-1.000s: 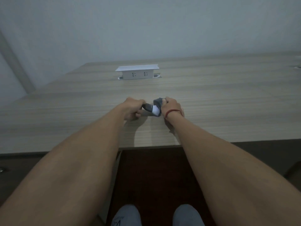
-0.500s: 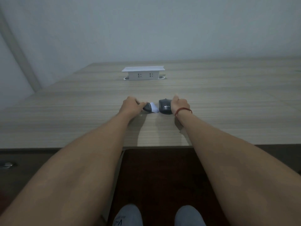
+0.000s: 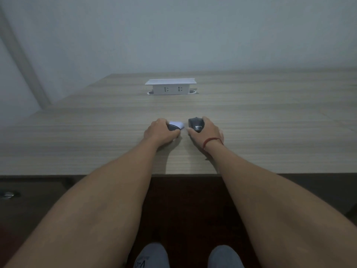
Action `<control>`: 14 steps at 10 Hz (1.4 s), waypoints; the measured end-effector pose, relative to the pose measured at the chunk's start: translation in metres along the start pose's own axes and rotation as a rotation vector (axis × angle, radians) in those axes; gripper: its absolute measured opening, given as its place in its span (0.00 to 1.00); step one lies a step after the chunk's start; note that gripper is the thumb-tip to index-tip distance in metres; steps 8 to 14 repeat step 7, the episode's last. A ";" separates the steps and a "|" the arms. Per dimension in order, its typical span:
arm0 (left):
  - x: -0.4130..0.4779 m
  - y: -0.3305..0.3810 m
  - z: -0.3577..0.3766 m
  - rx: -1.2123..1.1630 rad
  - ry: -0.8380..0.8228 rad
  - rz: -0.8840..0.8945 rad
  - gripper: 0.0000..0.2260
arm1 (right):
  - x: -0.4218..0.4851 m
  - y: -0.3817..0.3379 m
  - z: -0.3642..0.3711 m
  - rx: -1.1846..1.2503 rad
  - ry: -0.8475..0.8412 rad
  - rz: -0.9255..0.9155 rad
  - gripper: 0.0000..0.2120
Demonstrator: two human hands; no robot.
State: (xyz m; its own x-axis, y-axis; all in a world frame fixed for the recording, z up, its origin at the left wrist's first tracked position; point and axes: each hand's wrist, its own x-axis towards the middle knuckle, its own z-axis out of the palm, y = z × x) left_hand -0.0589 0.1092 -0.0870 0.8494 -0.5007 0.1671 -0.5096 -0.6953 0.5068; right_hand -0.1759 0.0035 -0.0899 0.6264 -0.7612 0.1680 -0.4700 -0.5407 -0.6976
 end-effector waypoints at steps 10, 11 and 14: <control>-0.024 0.016 0.006 -0.094 0.162 -0.100 0.30 | -0.018 0.012 -0.017 0.001 0.085 0.069 0.25; -0.024 0.016 0.006 -0.094 0.162 -0.100 0.30 | -0.018 0.012 -0.017 0.001 0.085 0.069 0.25; -0.024 0.016 0.006 -0.094 0.162 -0.100 0.30 | -0.018 0.012 -0.017 0.001 0.085 0.069 0.25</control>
